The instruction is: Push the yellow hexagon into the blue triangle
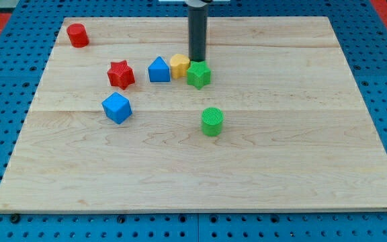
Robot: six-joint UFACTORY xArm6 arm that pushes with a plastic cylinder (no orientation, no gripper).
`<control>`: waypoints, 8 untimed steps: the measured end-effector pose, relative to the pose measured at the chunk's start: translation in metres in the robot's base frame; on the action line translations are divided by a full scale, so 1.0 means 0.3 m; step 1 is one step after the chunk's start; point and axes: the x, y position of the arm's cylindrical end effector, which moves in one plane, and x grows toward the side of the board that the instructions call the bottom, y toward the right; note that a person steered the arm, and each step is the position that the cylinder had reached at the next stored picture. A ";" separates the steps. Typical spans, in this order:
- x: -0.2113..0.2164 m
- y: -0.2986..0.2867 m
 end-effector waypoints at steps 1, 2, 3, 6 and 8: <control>0.009 0.141; 0.249 0.119; 0.116 0.442; -0.377 0.165; -0.081 -0.199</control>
